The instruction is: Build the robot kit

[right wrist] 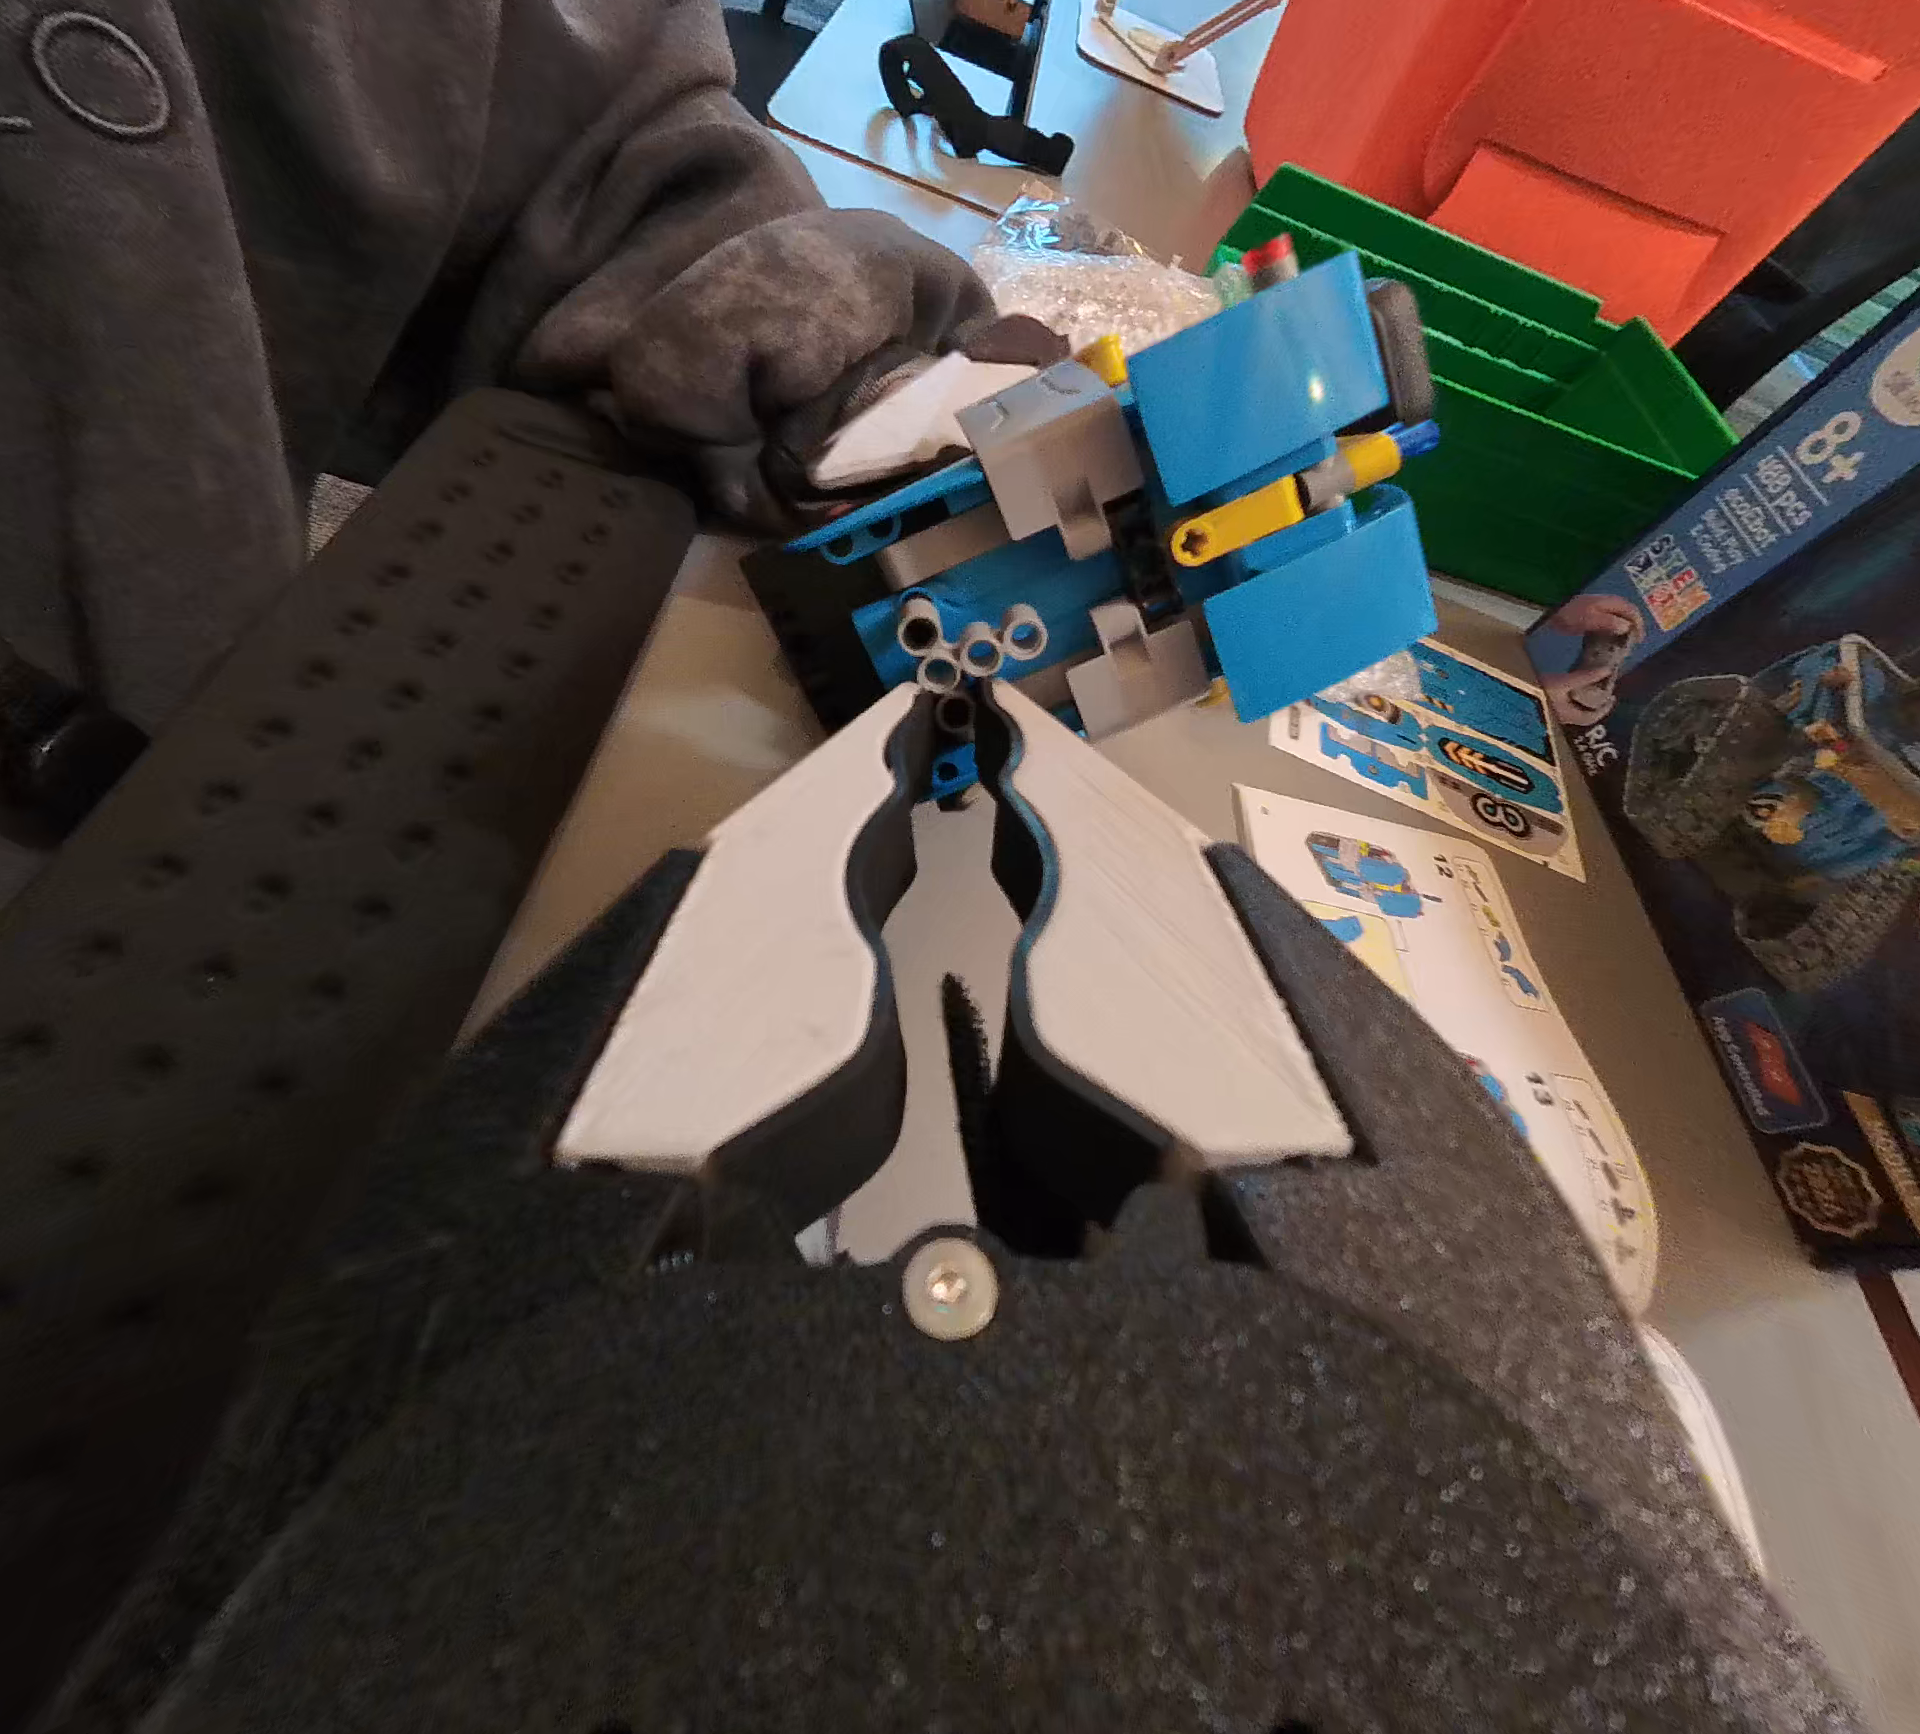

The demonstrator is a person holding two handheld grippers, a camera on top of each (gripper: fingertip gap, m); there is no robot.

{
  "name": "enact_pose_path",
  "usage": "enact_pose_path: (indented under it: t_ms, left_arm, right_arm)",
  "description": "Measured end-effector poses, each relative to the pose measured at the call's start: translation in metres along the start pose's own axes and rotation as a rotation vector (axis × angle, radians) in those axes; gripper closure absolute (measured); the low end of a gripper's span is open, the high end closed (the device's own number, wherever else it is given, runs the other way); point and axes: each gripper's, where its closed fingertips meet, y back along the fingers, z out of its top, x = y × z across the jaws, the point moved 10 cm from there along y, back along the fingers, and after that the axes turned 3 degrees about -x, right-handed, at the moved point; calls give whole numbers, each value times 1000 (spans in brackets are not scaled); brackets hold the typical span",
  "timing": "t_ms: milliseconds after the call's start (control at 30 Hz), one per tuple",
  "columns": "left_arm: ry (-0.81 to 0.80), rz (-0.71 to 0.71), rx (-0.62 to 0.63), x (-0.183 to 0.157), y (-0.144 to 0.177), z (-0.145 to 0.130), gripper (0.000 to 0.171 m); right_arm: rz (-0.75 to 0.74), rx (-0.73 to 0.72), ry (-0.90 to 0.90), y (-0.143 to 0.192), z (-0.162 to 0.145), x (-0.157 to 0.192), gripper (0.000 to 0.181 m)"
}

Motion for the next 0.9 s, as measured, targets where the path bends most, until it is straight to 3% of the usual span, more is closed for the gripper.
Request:
enact_pose_path:
  t_ms: [133, 267, 433, 533, 900]
  left_arm:
    - [-9, -6, -16, 0, -1, 2, 107]
    - [4, -13, -13, 1, -2, 2, 107]
    - [20, -17, 3, 2, -3, 0, 107]
    - [16, -14, 20, 2, -4, -1, 107]
    - [13, -10, 44, 1, -6, -3, 107]
  right_arm:
    - [-12, -6, -55, 3, 4, -4, 173]
    - [-71, 30, 9, 13, 6, 1, 145]
    - [-111, -20, 182, 16, 24, 15, 162]
    - [-82, 53, 224, 11, 25, 17, 175]
    - [-3, 123, 235, 6, 27, 14, 174]
